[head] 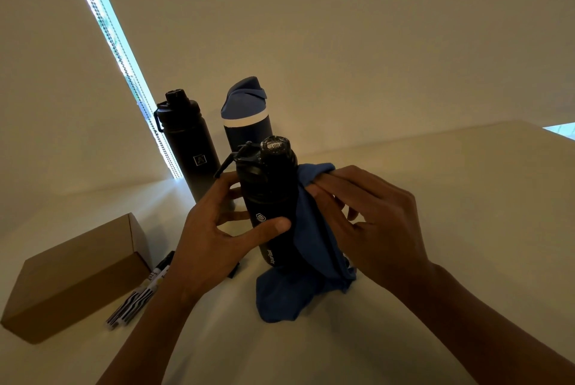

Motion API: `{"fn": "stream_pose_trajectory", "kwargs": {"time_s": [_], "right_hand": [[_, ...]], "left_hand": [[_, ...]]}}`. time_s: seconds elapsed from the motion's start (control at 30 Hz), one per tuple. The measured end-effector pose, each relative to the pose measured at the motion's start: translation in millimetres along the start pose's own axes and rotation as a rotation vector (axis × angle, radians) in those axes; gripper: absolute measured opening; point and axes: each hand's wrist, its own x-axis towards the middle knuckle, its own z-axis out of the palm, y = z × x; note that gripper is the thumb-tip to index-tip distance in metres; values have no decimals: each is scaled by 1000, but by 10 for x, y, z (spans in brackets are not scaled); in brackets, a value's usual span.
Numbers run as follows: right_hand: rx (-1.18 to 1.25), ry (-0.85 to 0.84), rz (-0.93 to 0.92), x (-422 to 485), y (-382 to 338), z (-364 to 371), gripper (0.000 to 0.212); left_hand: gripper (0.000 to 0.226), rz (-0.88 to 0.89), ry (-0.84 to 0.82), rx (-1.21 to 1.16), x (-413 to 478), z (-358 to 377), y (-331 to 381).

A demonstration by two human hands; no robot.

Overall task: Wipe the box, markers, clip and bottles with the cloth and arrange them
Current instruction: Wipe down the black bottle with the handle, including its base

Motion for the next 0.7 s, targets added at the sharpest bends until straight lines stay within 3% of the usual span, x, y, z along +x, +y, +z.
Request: {"fn": "stream_pose_trajectory", "kwargs": {"time_s": [0.17,0.43,0.6,0.7], "right_hand": [[77,21,-30,-13,-18,66,21],[4,14,-1,-13,-149,37,20],[-8,-36,-105,-45,-186,88,22],[-33,17,-78,-8,-133,44,22]], "left_hand": [[73,-46,-144,-58,-24,-153,-38],[73,-1,20,-5,8,-13,-4],[73,32,10,-20,41,13,-42],[70,40,-12,-37,32,10,-56]]}}
